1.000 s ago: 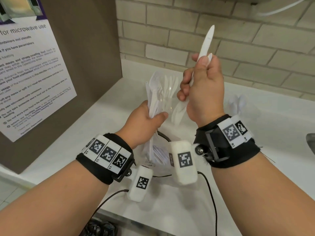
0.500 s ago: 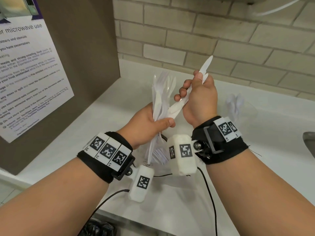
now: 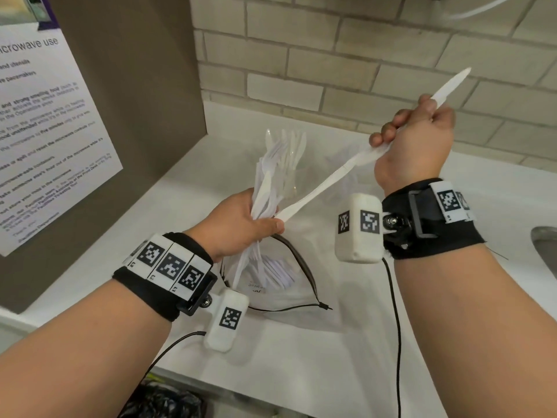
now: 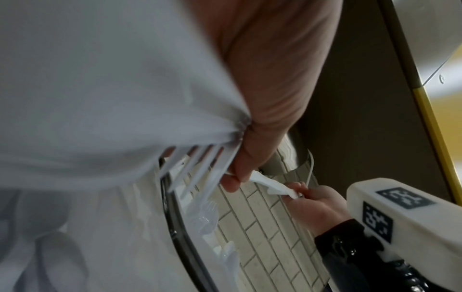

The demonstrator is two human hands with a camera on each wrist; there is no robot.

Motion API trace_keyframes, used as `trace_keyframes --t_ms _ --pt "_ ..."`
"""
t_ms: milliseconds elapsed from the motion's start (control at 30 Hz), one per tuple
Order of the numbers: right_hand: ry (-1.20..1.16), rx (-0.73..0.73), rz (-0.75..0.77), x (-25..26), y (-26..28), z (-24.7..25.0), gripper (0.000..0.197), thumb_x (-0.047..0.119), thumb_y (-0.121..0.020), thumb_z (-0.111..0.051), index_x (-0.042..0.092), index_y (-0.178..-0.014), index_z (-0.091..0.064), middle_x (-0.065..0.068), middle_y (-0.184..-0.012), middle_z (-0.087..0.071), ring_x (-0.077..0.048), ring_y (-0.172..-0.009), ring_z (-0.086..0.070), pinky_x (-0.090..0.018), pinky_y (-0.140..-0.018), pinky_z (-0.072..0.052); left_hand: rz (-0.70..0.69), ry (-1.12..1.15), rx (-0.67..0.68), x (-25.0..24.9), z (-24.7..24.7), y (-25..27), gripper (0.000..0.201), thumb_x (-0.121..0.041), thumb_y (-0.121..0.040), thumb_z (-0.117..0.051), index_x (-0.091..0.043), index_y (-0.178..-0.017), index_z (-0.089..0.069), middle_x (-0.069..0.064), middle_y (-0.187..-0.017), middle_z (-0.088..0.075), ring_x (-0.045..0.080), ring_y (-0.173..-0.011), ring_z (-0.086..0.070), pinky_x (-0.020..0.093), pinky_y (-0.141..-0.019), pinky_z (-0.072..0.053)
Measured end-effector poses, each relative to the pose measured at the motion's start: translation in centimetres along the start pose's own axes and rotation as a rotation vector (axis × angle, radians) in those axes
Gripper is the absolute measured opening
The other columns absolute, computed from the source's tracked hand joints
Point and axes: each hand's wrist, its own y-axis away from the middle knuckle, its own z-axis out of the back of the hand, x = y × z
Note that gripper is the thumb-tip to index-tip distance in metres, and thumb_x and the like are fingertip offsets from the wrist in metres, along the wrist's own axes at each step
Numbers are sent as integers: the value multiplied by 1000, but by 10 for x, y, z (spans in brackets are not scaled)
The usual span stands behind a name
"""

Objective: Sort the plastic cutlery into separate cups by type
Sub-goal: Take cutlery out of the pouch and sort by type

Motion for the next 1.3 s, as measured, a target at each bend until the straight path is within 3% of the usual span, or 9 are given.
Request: trace_keyframes --t_ms 167,333,467,533,733,900,1067,1167,1300 --pt "60 6 153 4 0 1 18 21 -104 -27 15 -105 -44 -2 -63 -46 -14 -45 -38 -25 -46 -39 30 -38 -76 1 1 -3 15 -17 -81 -73 -15 -92 -64 6 -86 -68 16 -72 -62 33 -69 -51" --pt "-29 -50 1 -3 2 6 19 21 -104 -29 12 -108 -45 -2 -61 -44 -14 -43 -37 -22 -44 -35 96 214 -270 -2 4 -6 12 -14 -79 -75 -11 -89 -67 3 -78 -65 15 -67 -59 28 -65 -49" --pt "-52 33 -193 -26 26 -1 18 22 -105 -31 13 -108 -46 -2 -62 -44 -13 -44 -37 -22 -44 -36 81 274 -194 -10 -3 -6 13 -15 -80 -74 -8 -89 -71 7 -88 -73 11 -69 -61 26 -66 -48" --pt "-55 81 -255 -37 40 -6 18 22 -105 -32 12 -109 -46 -2 -63 -44 -13 -44 -38 -23 -43 -37 81 290 -161 -13 -8 -6 3 -14 -81 -74 -14 -82 -70 -3 -76 -72 5 -63 -62 24 -64 -47" --pt "-25 146 -316 -54 57 -13 12 20 -103 -39 12 -102 -48 -2 -63 -45 -12 -43 -40 -27 -44 -41 81 365 -65 -14 -9 -3 8 -7 -87 -66 -11 -93 -70 8 -87 -76 7 -71 -68 15 -59 -48" --pt "-112 71 -350 -42 38 -4 14 14 -102 -42 9 -107 -54 -4 -63 -49 -14 -44 -45 -29 -52 -51 89 244 -83 -8 2 2 9 -5 -87 -65 -13 -84 -67 4 -81 -76 3 -67 -67 14 -60 -47" --pt "39 -26 -101 -16 6 8 16 21 -102 -39 17 -103 -54 -2 -62 -48 -15 -44 -41 -28 -52 -50 111 78 -136 1 12 4 5 -9 -85 -66 -11 -86 -71 -1 -78 -75 -4 -55 -59 16 -58 -44" --pt "341 204 7 -11 10 5 20 26 -102 -39 22 -93 -57 0 -62 -49 -13 -45 -39 -25 -45 -44 101 27 -123 -1 9 3 7 -11 -84 -67 -12 -79 -72 -9 -67 -70 -7 -52 -57 7 -52 -41" --pt "697 496 193 -19 26 6 17 29 -95 -57 31 -82 -68 -1 -75 -54 -10 -63 -46 -22 -63 -45 109 17 -128 -5 5 0 6 -11 -85 -66 -12 -80 -69 -17 -53 -64 -6 -48 -55 6 -49 -39"
